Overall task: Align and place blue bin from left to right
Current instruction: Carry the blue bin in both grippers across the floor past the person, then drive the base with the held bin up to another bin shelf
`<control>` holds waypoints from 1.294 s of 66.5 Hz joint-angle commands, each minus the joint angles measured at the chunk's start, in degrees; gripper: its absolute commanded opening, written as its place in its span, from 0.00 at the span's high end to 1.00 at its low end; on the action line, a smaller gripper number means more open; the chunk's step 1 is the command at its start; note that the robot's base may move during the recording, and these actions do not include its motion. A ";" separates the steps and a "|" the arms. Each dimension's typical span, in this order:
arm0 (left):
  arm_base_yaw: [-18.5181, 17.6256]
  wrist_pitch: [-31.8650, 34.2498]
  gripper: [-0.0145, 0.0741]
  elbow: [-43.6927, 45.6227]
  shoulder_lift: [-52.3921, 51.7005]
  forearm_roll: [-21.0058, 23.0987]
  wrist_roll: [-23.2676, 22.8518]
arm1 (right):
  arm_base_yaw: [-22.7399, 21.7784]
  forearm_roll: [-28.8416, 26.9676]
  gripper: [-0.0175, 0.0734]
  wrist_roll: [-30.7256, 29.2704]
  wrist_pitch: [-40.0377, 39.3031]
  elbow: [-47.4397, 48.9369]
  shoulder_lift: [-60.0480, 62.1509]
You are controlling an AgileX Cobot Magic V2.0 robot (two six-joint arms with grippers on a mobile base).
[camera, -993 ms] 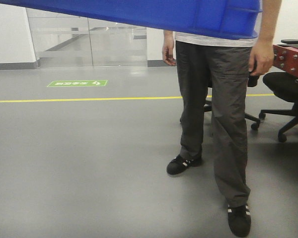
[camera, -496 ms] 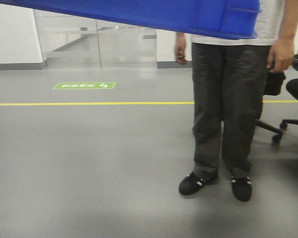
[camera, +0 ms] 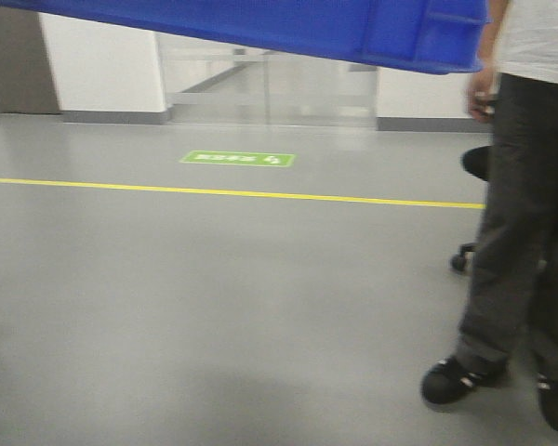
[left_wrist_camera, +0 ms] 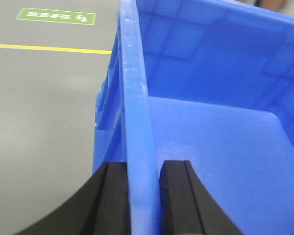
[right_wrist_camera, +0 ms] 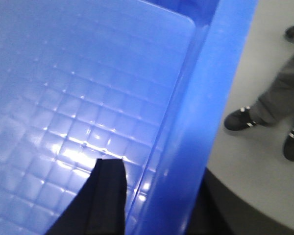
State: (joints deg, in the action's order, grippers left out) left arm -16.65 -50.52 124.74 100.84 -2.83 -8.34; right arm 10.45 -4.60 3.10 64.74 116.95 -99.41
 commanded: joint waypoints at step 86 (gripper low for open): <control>-0.38 5.39 0.96 1.07 -1.60 2.00 0.13 | -0.04 0.21 0.88 1.03 -3.91 0.78 0.69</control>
State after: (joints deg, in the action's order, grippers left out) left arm -16.65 -50.63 124.74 100.84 -2.93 -8.34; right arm 10.45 -4.60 3.10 64.74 116.95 -99.41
